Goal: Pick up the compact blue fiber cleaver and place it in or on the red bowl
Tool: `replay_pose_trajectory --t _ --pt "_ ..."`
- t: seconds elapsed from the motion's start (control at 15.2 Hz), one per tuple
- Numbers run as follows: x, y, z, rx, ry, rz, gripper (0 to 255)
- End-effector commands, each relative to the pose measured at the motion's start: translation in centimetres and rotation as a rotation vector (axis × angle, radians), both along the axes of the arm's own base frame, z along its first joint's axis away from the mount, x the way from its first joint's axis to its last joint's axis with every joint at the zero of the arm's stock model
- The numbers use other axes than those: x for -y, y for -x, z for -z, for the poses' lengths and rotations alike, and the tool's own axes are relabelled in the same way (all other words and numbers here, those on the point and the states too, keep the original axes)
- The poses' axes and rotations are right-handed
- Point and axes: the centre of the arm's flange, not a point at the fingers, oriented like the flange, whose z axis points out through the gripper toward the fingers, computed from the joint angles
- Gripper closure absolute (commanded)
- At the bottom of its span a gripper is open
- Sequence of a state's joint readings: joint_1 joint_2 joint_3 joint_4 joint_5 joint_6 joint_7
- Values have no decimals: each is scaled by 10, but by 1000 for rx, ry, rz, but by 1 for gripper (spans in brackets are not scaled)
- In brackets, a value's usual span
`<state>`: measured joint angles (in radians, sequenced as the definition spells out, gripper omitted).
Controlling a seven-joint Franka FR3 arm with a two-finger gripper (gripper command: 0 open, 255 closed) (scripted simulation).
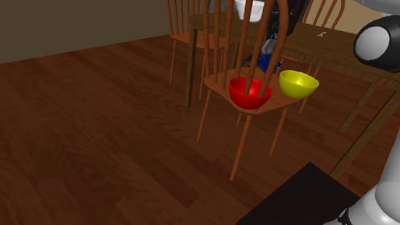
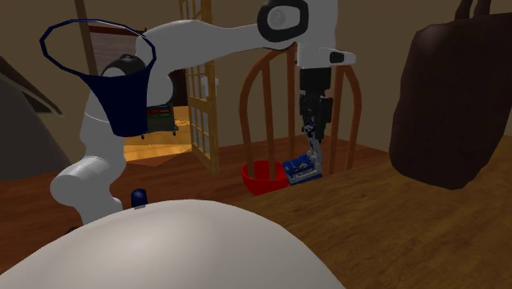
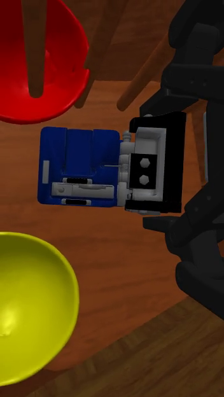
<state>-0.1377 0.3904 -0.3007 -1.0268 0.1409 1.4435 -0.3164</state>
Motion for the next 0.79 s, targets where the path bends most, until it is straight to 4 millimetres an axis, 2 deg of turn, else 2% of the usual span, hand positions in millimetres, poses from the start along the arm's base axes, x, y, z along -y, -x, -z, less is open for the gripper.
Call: replay_pose_trajectory --t 0.0,0.2,0.73 --pt "-1 1 -12 0 0 0 255" --pt "-1 1 -26 0 0 0 255" --pt "-100 17 -57 0 0 0 255"
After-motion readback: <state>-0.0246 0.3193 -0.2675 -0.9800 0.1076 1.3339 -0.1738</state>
